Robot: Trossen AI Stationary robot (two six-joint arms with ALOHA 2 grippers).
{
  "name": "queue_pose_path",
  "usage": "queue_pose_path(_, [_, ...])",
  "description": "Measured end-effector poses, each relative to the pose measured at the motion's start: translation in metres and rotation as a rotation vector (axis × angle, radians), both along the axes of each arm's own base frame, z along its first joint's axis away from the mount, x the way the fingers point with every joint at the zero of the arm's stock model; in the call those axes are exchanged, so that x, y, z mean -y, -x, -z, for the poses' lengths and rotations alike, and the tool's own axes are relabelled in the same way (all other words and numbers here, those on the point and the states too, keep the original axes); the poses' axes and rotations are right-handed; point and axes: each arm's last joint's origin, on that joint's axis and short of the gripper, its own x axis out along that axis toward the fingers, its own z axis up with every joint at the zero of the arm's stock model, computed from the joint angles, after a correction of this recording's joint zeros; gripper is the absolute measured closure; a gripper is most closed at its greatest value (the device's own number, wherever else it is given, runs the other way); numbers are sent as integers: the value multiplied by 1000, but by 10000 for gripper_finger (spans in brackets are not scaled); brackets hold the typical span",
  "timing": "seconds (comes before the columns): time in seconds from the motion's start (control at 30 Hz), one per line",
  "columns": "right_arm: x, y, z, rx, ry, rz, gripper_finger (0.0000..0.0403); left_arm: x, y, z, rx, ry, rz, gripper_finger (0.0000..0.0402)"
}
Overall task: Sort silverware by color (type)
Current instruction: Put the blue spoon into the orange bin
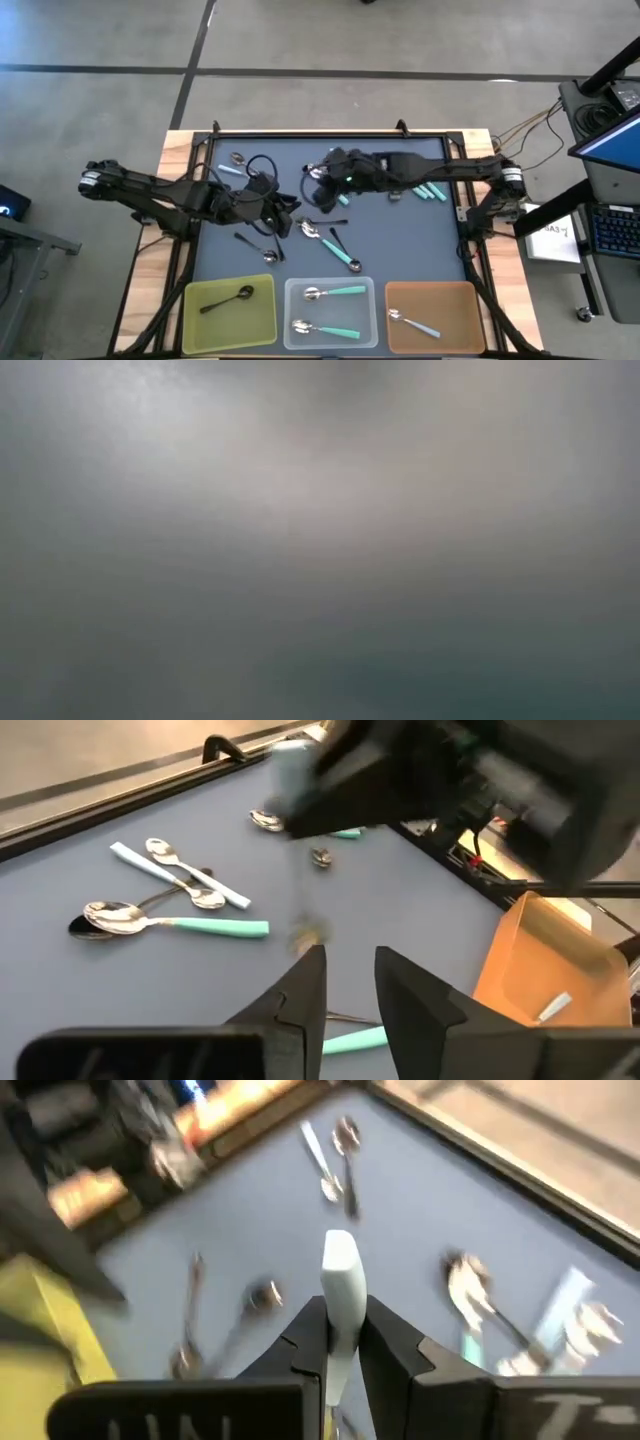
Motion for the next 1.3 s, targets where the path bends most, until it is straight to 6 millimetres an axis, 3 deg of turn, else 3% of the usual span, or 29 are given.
queue_pose_path(0.17, [-19,48,-13,-214,-191,-118,374,-1,6,0,-34,6,22,325])
queue_pose_path(0.3, [-63,88,-16,-417,-307,-143,374,-1,8,2,-62,7,19,324])
queue_pose_path(0.47, [-125,123,-22,-475,-411,-133,374,-1,8,3,-68,5,19,323])
queue_pose_path(0.63, [-186,143,-2,-570,-442,-135,374,-1,8,3,-72,4,19,323])
queue_pose_path(0.77, [-219,152,30,-691,-410,-108,374,-1,8,3,-72,5,18,323])
queue_pose_path(1.03, [-239,148,70,-840,-364,-91,372,0,10,1,-64,53,53,323])
queue_pose_path(1.3, [-236,143,75,-916,-346,-192,265,5,10,4,-116,126,209,323])
